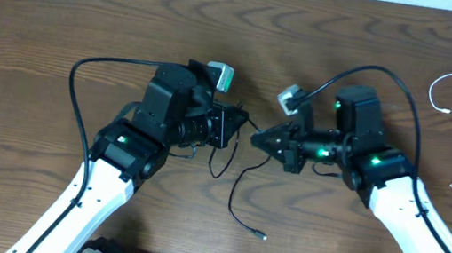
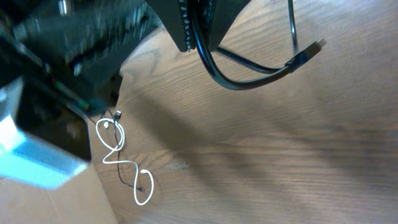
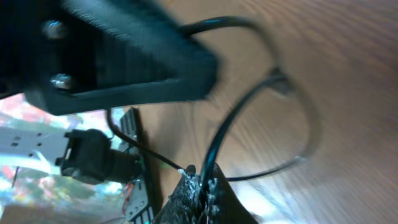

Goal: Untangle cables

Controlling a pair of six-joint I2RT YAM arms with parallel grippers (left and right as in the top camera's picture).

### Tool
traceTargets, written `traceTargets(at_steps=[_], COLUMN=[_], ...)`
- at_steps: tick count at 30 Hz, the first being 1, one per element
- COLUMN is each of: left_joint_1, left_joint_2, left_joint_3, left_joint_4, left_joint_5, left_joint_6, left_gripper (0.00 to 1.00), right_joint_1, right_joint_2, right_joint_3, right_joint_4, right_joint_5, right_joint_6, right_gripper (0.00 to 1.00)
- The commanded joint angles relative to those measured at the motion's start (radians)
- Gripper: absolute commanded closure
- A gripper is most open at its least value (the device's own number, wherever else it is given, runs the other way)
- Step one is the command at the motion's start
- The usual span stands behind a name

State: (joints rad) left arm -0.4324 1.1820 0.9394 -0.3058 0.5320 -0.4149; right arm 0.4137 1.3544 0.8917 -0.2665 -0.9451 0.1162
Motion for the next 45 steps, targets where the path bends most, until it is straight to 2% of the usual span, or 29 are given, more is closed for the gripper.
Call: traceTargets(at_steps=[1, 5, 7, 13, 19, 24, 30, 32, 36, 41, 43, 45], left_joint_1=[-0.007, -0.007, -0.007, -0.007, -0.007, -0.007, -0.007, -0.007, -0.007, -0.007, -0.007, -0.007], left_joint_2=[0.019, 0.024, 0.024, 0.024, 0.024, 0.024, 0.024, 0.024, 0.024, 0.024, 0.024, 0.024], left_joint_3=[0.014, 0.014, 0.014, 0.014, 0.014, 0.014, 0.014, 0.014, 0.014, 0.014, 0.014, 0.014], left_joint_4=[0.02, 0.072, 0.1, 0.135, 0.136, 0.136, 0.136, 0.136, 0.136, 0.135, 0.136, 0.135], left_joint_5=[0.018, 0.017, -0.001, -0.005, -0.005, -0.005, -0.021, -0.02, -0.02, -0.007, 0.0, 0.0], left_joint_6=[-0.018, -0.081, -0.176, -0.385, -0.4, -0.484, -0.49, -0.533, -0.58, -0.649, -0.663, -0.663], left_gripper=[0.92, 0.92, 0.92, 0.92, 0.92, 0.92, 0.92, 0.92, 0.93, 0.93, 0.93, 0.92], right_joint_1=[0.043, 0.082, 0.097, 0.113, 0.123, 0.141, 0.157, 0.158, 0.158, 0.158, 0.158, 0.158], right_joint_2=[-0.008, -0.008, -0.008, -0.008, -0.008, -0.008, -0.008, -0.008, -0.008, -0.008, -0.008, -0.008], right_joint_3=[0.004, 0.004, 0.004, 0.004, 0.004, 0.004, 0.004, 0.004, 0.004, 0.004, 0.004, 0.004], right_joint_4=[0.022, 0.071, 0.099, 0.154, 0.163, 0.188, 0.219, 0.224, 0.226, 0.226, 0.226, 0.226], right_joint_5=[-0.027, -0.031, -0.034, -0.034, -0.034, -0.034, -0.034, -0.034, -0.033, -0.026, -0.026, -0.021], right_joint_6=[-0.019, -0.016, -0.008, 0.026, 0.026, 0.026, 0.055, 0.055, 0.055, 0.055, 0.055, 0.055], right_gripper=[0.95, 0.96, 0.95, 0.79, 0.81, 0.81, 0.79, 0.82, 0.95, 0.94, 0.99, 0.99])
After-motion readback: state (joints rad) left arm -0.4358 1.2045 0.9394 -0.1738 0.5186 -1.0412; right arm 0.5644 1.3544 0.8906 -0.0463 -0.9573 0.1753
